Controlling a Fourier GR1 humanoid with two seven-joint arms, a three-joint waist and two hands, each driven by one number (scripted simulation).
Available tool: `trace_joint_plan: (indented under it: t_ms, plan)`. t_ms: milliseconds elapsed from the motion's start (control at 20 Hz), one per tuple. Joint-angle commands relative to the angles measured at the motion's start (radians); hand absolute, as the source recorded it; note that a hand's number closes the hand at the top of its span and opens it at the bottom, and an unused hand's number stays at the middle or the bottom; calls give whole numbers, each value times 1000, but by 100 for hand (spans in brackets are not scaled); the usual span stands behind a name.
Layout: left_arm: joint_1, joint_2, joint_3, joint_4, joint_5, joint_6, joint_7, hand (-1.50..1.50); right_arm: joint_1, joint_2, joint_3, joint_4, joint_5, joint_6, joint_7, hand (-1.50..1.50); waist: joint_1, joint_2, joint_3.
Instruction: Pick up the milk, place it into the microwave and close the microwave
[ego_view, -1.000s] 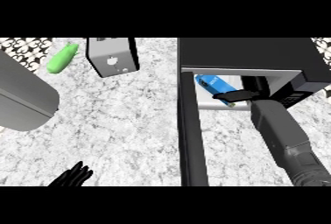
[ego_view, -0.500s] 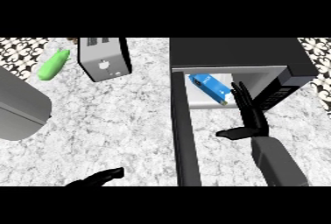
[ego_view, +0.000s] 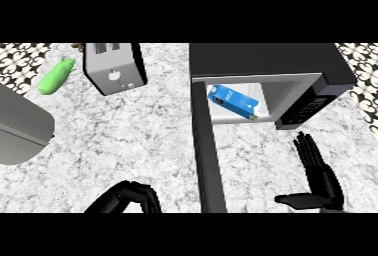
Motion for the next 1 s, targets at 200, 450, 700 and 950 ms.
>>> trace_joint_plan:
  t_ms: [200,450,700,950]
  plan:
    - [-158,-13,-80,198,-135,49,-78,150,423,-89,-49,-354,-93,78,-35,-150,11,7,1]
    - [-325,-13,-149,383,-87,156,-102,150,531,-133,-103,-401,-124,166,-107,-150,31,11,3]
    - [-350,-13,-391,481,-58,396,-156,150,576,-175,-138,-494,-208,242,-82,-150,26,11,2]
    - [-403,-13,-581,540,11,492,-112,150,594,-222,-141,-561,-266,321,-81,-150,14,11,3]
